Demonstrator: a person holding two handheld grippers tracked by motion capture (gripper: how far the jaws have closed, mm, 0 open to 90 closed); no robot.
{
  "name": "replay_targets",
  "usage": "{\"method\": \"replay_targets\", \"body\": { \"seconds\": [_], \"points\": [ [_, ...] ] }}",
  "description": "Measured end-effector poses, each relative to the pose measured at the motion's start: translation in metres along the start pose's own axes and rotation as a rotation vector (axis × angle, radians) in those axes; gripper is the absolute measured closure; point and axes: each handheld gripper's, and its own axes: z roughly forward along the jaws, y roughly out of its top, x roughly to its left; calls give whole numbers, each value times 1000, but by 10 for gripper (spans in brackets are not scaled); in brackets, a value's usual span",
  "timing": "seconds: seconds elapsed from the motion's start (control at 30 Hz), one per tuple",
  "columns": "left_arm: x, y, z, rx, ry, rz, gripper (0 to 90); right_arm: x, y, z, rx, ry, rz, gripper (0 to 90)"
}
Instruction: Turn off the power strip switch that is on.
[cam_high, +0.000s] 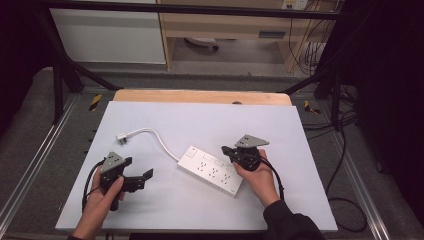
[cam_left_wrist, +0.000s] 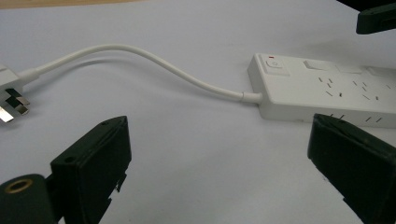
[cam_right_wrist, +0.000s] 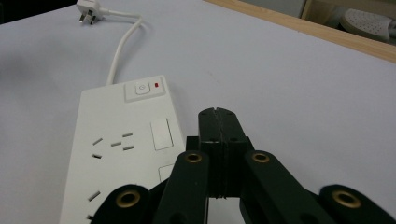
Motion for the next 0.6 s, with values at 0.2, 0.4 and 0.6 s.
{"method": "replay_targets", "body": {
  "seconds": [0.2, 0.4, 0.6],
  "points": [
    [0, 0, 0, 1, 0, -1, 62, 0, -2, 1, 11, -1, 5, 900],
    [0, 0, 0, 2, -2, 3, 62, -2, -5, 2, 13, -1, 13, 900],
    [1, 0, 0, 0, -1, 0, 61, -3, -9, 2, 23, -3, 19, 900]
  ]
}}
